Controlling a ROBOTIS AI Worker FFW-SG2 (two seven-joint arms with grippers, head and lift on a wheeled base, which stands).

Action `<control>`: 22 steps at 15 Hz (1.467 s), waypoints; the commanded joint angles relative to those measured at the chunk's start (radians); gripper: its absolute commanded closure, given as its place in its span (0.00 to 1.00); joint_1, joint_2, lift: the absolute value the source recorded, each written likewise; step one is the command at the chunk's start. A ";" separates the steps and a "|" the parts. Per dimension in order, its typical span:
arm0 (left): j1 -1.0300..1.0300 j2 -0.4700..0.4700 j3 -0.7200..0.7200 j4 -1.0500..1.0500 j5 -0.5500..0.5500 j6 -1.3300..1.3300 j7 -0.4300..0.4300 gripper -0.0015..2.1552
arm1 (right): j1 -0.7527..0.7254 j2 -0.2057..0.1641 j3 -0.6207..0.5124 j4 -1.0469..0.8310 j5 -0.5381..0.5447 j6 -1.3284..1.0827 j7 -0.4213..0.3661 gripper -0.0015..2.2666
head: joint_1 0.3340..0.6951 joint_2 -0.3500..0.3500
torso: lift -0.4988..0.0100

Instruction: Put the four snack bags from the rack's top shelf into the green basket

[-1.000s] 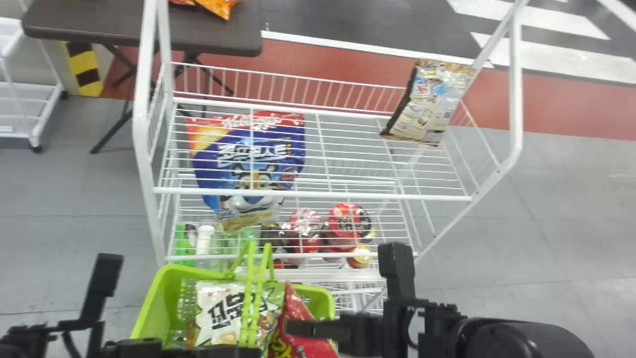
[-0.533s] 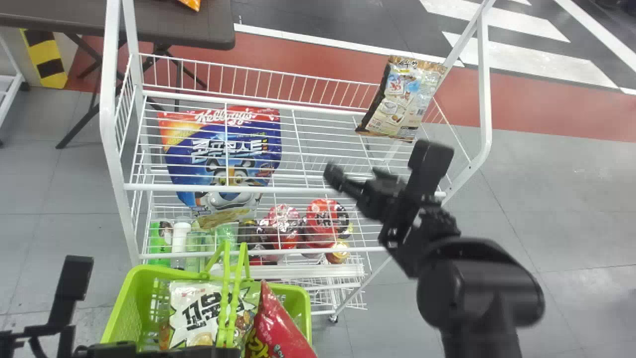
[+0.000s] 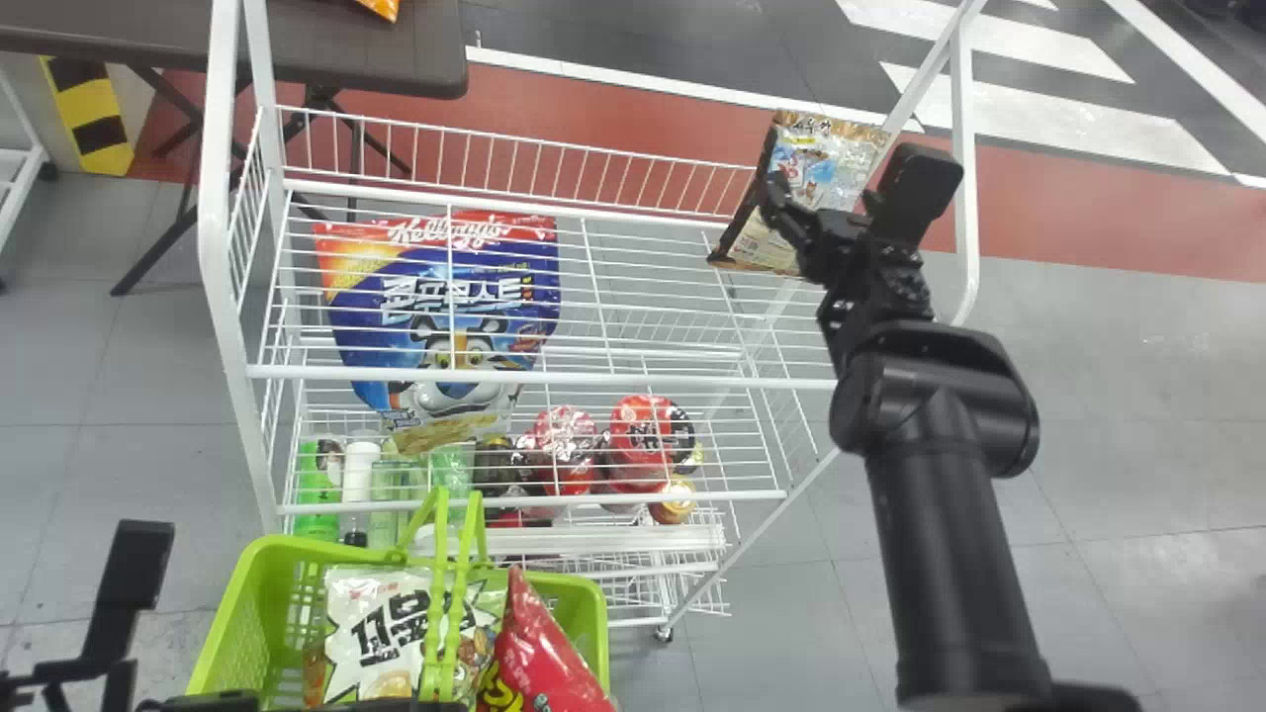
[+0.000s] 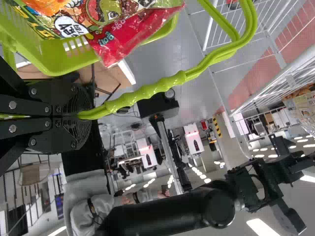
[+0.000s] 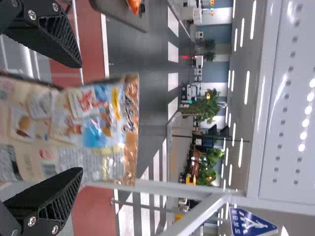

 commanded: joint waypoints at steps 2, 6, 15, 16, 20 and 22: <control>0.001 -0.002 0.000 0.004 0.000 -0.006 0.002 0.98 | -0.131 -0.045 -0.040 0.216 -0.007 -0.037 0.060 0.03 | 1.00 0.00 | 0.98; -0.002 -0.008 0.000 0.015 -0.006 -0.009 0.004 0.98 | -0.232 -0.068 -0.056 0.379 -0.006 -0.044 0.201 0.03 | 1.00 0.00 | 0.98; -0.010 -0.002 -0.001 0.023 -0.003 -0.009 0.002 0.98 | -0.308 -0.085 -0.010 0.521 0.047 0.039 0.244 0.86 | 1.00 0.00 | 0.98; -0.010 0.000 -0.001 0.023 -0.003 -0.009 0.002 0.98 | -0.304 -0.085 -0.014 0.520 0.043 0.039 0.245 0.89 | 1.00 0.00 | 0.98; -0.012 0.000 0.000 0.020 -0.001 -0.003 0.002 0.98 | -0.203 -0.079 -0.039 0.402 -0.001 0.048 0.242 0.93 | 1.00 0.00 | 0.98; -0.013 -0.002 0.002 0.021 -0.001 -0.006 0.004 0.98 | -0.099 -0.059 -0.036 0.211 -0.010 0.094 0.228 0.93 | 1.00 0.00 | 0.98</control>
